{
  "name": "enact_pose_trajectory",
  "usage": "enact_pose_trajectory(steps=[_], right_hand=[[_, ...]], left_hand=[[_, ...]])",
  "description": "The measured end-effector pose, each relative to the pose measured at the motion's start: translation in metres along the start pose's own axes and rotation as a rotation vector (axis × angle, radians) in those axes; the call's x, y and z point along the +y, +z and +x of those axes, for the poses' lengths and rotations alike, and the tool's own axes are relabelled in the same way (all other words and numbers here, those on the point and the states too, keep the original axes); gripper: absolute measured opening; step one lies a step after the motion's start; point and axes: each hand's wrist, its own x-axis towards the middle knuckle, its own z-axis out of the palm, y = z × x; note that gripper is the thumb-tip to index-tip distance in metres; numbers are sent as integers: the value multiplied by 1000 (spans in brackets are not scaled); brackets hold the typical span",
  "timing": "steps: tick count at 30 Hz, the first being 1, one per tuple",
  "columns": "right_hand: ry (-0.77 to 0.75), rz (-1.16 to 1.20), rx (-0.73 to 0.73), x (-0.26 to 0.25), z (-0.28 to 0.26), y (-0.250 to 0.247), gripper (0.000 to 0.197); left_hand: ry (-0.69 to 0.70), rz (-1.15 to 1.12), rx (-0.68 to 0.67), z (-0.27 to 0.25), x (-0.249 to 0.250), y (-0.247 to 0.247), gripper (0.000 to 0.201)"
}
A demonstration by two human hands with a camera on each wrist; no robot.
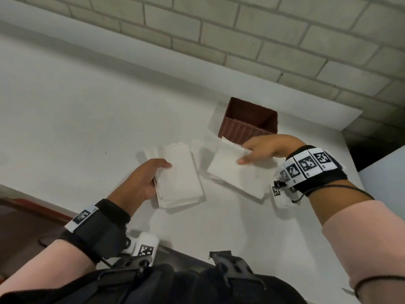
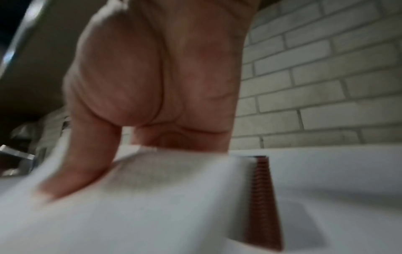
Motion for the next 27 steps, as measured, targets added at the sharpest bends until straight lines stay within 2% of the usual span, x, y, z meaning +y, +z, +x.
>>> enact_pose_trajectory(steps=[2,4,6,8,10,13,16,19,22,25,27], right_hand=[[-35,278,118,-10,6,-1,16],[27,531,211,-22,24,10,24],[126,761,257,-35,44,29,41],[188,867,344,-46,61,49,47],[215,747,448,-53,70,62,50],[257,557,524,-59,71,67,49],[257,620,530,-59,74,62,49],[255,703,565,-60,76,57,51],[304,528,561,-61,77,66,60],[407,357,520,-62,82,78,84],[430,290,485,-63,85,76,87]], left_hand=[[13,-11,1,0,0,1,18],[18,-22,-6,0,-1,3,16],[16,-32,-11,-1,-1,5,14],[21,-41,-1,-3,0,7,17],[30,-50,6,-4,2,8,26],[36,-50,29,-6,7,8,36],[38,-50,35,-6,10,6,39],[48,-47,47,-2,11,2,34],[47,-27,38,1,11,-2,19],[40,0,42,3,13,-7,12],[47,15,52,4,14,-10,9]])
